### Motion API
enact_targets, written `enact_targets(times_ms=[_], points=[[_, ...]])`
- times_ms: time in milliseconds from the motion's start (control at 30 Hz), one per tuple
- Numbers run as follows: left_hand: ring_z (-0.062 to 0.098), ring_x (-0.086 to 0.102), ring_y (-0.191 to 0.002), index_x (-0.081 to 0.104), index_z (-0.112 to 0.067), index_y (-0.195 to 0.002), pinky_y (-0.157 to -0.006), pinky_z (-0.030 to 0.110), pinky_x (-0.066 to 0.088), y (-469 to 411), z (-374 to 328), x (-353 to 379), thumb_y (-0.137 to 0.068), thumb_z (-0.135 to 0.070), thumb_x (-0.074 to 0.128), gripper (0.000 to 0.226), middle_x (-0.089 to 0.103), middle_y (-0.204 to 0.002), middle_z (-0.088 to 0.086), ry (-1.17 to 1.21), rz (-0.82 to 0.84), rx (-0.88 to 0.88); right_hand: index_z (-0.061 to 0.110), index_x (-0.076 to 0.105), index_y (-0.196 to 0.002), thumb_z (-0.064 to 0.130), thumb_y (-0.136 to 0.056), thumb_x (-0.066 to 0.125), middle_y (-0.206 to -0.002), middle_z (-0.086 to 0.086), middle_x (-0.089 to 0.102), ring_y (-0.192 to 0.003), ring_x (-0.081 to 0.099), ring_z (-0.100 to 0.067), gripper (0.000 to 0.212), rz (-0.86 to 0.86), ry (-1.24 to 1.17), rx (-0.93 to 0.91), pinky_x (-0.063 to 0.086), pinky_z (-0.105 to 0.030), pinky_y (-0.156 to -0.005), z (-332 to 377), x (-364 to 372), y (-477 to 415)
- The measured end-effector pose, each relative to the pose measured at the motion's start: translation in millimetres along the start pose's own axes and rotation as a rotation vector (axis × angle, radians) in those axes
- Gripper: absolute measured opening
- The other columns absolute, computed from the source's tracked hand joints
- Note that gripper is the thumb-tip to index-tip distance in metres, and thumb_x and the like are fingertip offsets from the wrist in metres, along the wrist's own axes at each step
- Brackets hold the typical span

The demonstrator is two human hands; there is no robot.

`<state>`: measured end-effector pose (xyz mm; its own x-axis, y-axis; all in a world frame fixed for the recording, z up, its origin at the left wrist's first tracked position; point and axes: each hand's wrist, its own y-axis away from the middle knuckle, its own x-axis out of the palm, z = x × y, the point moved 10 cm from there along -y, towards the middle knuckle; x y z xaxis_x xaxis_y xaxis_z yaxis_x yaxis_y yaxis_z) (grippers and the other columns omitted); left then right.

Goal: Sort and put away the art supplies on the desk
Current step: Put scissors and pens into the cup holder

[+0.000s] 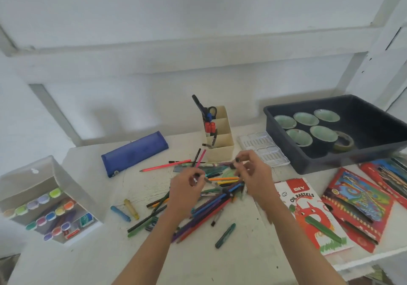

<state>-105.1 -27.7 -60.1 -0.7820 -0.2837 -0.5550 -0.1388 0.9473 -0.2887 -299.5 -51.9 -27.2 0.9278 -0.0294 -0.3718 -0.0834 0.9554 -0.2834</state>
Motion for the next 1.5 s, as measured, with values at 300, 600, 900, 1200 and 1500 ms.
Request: enact_targets(times_ms=[300, 600, 900, 1200, 1500], points=[[-0.006, 0.057, -0.073, 0.066, -0.017, -0.089, -0.063, 0.007, 0.04, -49, -26, -73, -0.089, -0.004, 0.061, 0.014, 0.062, -0.078, -0.011, 0.109, -0.404, 0.016, 0.022, 0.052, -0.098, 0.012, -0.091, 0.059, -0.084, 0.006, 0.062, -0.067, 0.061, -0.009, 0.014, 0.001, -0.002, -0.13, 0.051, -0.019, -0.061, 18, -8, -77], [-0.011, 0.055, -0.076, 0.069, -0.013, -0.093, -0.066, 0.004, 0.04, -79, -37, -37, -0.089, -0.003, 0.061, 0.013, 0.061, -0.082, -0.006, 0.101, -0.429, 0.022, 0.01, 0.063, -0.098, 0.004, -0.088, 0.062, -0.073, 0.008, 0.06, -0.066, 0.056, 0.001, 0.012, 0.12, 0.054, -0.263, 0.041, -0.003, -0.065, 23, 14, -112], [0.012, 0.054, -0.087, 0.059, -0.012, -0.127, -0.089, 0.033, 0.047, -101, -13, 12, -0.099, -0.018, 0.046, 0.031, 0.061, -0.117, 0.005, -0.093, -0.159, -0.204, 0.007, 0.063, -0.102, 0.002, -0.088, 0.06, -0.081, 0.009, 0.06, -0.074, 0.056, 0.014, 0.016, 0.135, 0.044, -0.315, 0.04, 0.0, -0.067, 18, 23, -117], [0.011, 0.054, -0.091, 0.059, -0.016, -0.124, -0.085, 0.023, 0.044, -63, 7, -12, -0.097, -0.014, 0.049, 0.029, 0.056, -0.122, 0.004, -0.123, -0.197, -0.259, 0.013, 0.063, -0.116, 0.003, -0.09, 0.056, -0.107, 0.002, 0.059, -0.078, 0.055, 0.0, 0.028, 0.246, 0.101, -0.335, 0.043, -0.005, -0.075, -7, 44, -98], [0.016, 0.055, -0.089, 0.071, -0.02, -0.082, -0.082, 0.034, 0.05, 13, 54, 1, -0.086, -0.002, 0.06, 0.021, 0.058, -0.092, -0.001, -0.229, -0.065, -0.341, 0.017, 0.07, -0.088, 0.007, -0.079, 0.072, -0.088, 0.004, 0.062, -0.087, 0.053, -0.014, 0.013, 0.304, 0.232, -0.591, 0.046, -0.026, -0.075, -30, 55, -11]])
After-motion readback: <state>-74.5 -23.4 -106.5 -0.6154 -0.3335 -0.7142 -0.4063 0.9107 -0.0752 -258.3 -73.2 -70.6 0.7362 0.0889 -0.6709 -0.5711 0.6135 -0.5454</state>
